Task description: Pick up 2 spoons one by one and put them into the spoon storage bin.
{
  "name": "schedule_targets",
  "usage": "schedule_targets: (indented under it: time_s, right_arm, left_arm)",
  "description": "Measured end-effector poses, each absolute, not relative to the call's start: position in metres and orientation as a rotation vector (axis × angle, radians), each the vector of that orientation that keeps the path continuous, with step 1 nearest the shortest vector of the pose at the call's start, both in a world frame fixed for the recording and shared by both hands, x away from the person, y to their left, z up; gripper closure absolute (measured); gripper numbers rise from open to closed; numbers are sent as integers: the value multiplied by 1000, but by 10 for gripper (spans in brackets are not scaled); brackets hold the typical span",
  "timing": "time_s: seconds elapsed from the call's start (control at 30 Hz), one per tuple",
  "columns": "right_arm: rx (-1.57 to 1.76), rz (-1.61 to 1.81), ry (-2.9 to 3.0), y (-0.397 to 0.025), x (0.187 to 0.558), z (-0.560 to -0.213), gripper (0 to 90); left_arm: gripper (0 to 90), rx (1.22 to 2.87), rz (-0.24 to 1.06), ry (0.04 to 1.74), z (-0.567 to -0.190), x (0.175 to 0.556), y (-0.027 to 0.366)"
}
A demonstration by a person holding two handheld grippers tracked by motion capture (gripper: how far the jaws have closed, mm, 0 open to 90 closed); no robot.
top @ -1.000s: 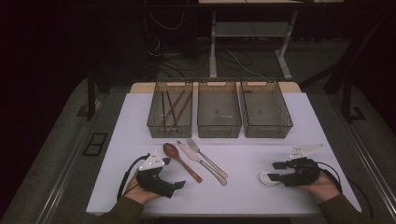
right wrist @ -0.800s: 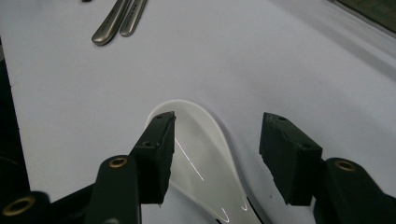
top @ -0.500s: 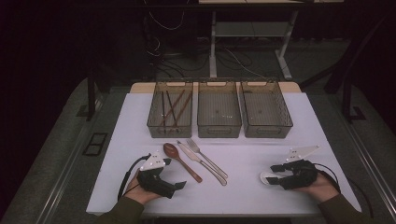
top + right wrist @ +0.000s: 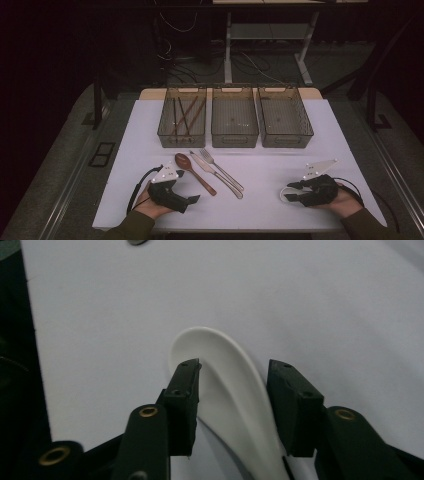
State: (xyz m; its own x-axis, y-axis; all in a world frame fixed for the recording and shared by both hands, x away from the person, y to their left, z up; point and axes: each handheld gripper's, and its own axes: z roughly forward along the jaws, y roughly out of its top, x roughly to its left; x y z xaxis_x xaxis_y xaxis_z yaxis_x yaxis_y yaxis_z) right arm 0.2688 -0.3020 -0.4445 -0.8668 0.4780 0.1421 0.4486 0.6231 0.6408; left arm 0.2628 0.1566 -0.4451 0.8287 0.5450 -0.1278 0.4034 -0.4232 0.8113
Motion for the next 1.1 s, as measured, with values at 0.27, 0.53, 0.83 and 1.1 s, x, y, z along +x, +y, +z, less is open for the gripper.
schedule_targets:
  time_s: [0.27, 0.53, 0.83, 1.1]
  right_arm:
    - [748, 1069, 2812, -302, 267, -444, 642]
    - [724, 1089, 2823, -304, 266, -442, 752]
    - [720, 1115, 2845, -306, 267, -441, 807]
    - [735, 1132, 2807, -306, 268, -437, 815]
  left_arm:
    - [0, 2074, 190, 693, -446, 263, 156]
    - [0, 2076, 186, 694, -446, 263, 156]
    - [0, 2079, 182, 688, -446, 263, 155]
    - [0, 2073, 188, 684, -447, 264, 158]
